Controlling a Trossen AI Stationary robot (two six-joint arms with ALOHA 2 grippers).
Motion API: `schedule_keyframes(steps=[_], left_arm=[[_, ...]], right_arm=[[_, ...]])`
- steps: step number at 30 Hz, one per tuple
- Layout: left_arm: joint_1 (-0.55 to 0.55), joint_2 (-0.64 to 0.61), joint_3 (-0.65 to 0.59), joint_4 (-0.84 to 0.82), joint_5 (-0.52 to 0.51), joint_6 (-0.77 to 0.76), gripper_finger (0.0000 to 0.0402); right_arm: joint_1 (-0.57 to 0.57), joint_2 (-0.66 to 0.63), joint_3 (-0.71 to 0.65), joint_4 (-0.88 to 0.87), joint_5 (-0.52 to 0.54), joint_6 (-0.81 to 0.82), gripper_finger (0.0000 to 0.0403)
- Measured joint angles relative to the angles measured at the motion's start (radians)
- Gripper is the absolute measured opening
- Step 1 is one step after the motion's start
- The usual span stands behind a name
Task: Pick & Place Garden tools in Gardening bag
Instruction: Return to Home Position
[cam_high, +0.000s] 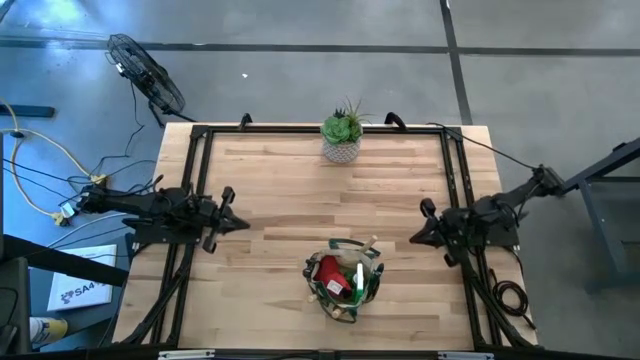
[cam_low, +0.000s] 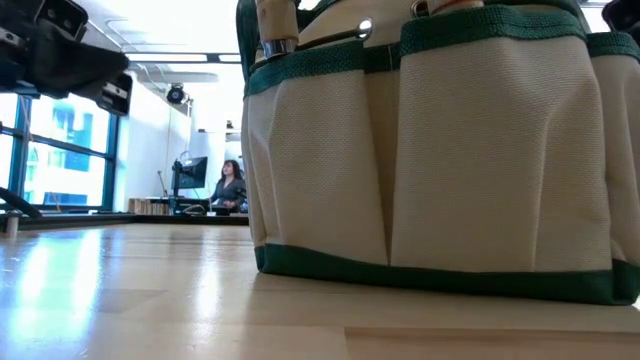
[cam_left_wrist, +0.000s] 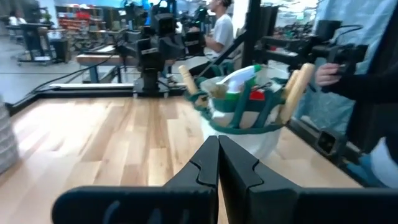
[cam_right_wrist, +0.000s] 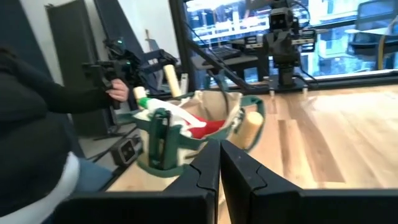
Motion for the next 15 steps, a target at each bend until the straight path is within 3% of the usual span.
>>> schedule_keyframes(steps=[7, 12, 15], left_arm=[[0.000, 0.000, -0.001, -0.004, -0.025, 0.050, 0.0000], [0.000, 0.000, -0.002, -0.004, -0.025, 0.046, 0.0000], [0.000, 0.004, -0.002, -0.004, -0.033, 0.052, 0.0000]], right_arm=[[-0.060, 0.008, 0.000, 0.010, 0.000, -0.053, 0.0004], [-0.066, 0.007, 0.000, 0.048, -0.065, -0.055, 0.0004], [-0.066, 0.009, 0.000, 0.006, -0.013, -0.053, 0.0004]])
